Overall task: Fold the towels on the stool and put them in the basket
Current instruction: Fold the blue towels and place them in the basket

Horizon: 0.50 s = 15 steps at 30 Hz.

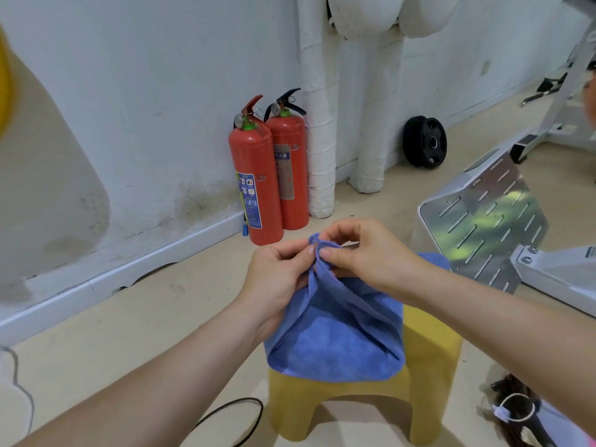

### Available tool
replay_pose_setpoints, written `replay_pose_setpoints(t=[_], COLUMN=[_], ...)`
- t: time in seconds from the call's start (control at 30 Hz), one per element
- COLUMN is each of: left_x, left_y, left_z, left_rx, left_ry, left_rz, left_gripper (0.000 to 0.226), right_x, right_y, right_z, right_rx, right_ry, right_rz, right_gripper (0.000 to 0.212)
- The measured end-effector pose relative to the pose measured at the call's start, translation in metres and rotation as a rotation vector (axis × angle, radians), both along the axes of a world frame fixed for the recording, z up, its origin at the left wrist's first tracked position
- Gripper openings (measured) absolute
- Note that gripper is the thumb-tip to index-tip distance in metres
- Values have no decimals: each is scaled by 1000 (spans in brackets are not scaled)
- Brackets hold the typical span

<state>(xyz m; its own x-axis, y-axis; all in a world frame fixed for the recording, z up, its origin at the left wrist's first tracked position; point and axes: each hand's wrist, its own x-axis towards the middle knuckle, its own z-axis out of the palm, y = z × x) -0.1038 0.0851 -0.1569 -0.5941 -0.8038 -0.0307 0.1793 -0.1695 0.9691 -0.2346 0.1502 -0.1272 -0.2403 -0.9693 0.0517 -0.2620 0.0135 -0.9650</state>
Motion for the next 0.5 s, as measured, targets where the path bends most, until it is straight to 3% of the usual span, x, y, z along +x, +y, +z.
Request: replay_pose_setpoints(t=[0.23, 0.5], left_x=[-3, 0], left_y=[4, 7], left_z=[18, 15], left_rx=[-35, -175], left_ry=[66, -16], left_rz=[25, 27], left_gripper=[13, 20], right_x=[0, -5], right_y=[0, 4], right_z=[14, 13], right_rx=[-41, -63], right_ry=[-238, -190], right_rz=[-93, -107], right_gripper=[4, 12])
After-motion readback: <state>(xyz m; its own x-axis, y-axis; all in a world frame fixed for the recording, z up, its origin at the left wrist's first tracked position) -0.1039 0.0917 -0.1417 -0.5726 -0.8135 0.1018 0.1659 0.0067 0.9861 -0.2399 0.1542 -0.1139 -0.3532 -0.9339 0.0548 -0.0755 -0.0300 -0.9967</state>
